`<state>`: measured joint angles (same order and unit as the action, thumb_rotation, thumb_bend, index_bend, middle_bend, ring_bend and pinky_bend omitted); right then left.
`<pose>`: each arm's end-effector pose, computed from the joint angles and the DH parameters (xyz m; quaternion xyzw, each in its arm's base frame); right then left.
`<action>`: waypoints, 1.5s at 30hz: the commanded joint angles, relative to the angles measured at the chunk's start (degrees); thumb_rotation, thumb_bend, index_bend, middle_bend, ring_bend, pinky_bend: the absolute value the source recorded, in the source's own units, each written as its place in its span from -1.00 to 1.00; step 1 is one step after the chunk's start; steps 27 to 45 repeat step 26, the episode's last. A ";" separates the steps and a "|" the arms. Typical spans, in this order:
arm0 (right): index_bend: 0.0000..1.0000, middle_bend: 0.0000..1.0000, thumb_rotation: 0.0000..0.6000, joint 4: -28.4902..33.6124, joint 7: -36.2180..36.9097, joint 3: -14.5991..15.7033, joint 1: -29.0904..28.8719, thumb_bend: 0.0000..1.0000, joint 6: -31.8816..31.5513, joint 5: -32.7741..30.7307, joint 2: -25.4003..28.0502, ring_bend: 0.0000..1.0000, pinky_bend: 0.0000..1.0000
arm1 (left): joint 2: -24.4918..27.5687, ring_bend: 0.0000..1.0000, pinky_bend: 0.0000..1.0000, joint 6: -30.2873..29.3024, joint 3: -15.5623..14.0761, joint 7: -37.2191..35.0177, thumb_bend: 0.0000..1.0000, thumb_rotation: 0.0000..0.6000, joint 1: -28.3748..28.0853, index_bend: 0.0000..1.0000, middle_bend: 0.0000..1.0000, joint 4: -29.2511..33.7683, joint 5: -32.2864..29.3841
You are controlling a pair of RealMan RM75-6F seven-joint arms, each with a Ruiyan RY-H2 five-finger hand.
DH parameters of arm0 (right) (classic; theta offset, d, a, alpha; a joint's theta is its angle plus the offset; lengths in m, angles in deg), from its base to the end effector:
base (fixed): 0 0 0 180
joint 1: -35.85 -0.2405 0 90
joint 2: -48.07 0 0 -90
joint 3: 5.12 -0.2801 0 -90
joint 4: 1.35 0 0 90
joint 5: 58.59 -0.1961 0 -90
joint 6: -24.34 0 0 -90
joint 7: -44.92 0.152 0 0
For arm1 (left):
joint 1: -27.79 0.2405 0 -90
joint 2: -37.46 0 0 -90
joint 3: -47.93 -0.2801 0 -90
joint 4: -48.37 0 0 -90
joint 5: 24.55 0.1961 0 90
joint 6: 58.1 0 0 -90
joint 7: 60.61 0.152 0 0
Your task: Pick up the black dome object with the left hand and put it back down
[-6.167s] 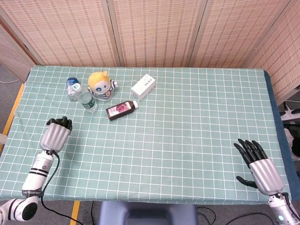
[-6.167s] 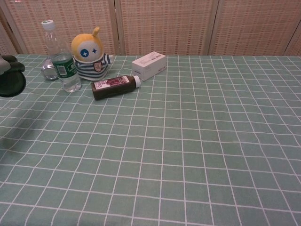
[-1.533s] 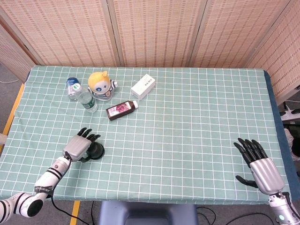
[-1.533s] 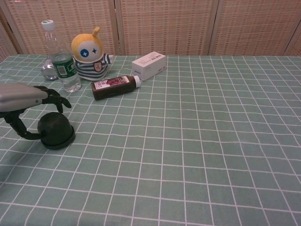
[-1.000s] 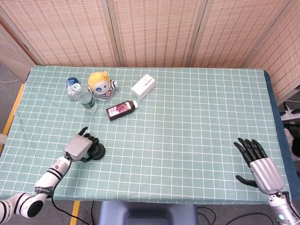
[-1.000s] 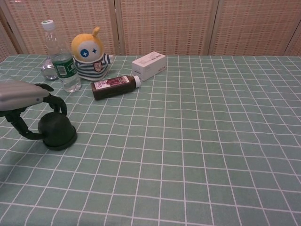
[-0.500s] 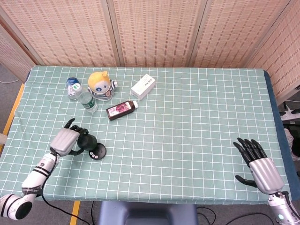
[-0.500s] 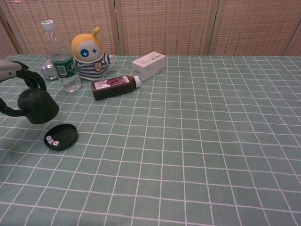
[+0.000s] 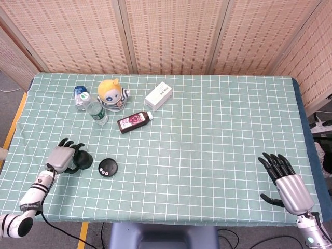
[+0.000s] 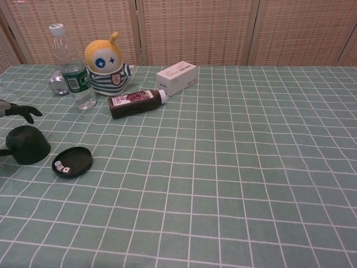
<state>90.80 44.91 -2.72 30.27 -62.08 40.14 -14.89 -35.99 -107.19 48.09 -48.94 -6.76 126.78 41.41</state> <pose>-0.3027 -0.1715 0.1662 0.6763 -0.3482 0.4014 0.5102 -0.3100 0.3418 0.0819 -0.7490 -0.3926 -0.2020 0.4939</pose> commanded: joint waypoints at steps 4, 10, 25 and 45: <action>-1.00 -1.00 1.00 0.25 -0.07 0.13 0.20 -1.00 -0.26 0.13 0.11 -1.00 -1.00 | 1.67 -1.00 -0.97 -0.67 -0.70 0.61 -0.38 1.00 1.00 -1.00 -1.00 1.95 0.89; -1.00 -1.00 1.00 0.73 0.00 0.33 0.43 -1.00 -0.40 0.15 0.58 -1.00 -1.00 | 4.12 -1.00 -0.97 -14.26 -1.05 -6.55 -0.29 1.00 7.52 -1.00 -1.00 5.56 8.95; -1.00 -1.00 1.00 0.78 -3.97 0.70 0.68 -1.00 0.25 0.55 -0.72 -1.00 -1.00 | -4.75 -1.00 -1.00 -47.96 -6.34 -29.40 -0.22 1.00 24.30 -1.00 -1.00 -12.92 30.45; -1.00 -1.00 1.00 0.74 -4.25 0.73 0.71 -1.00 0.29 0.56 -0.85 -1.00 -1.00 | -4.50 -1.00 -1.00 -48.09 -6.27 -29.01 -0.22 1.00 24.46 -1.00 -1.00 -12.46 30.53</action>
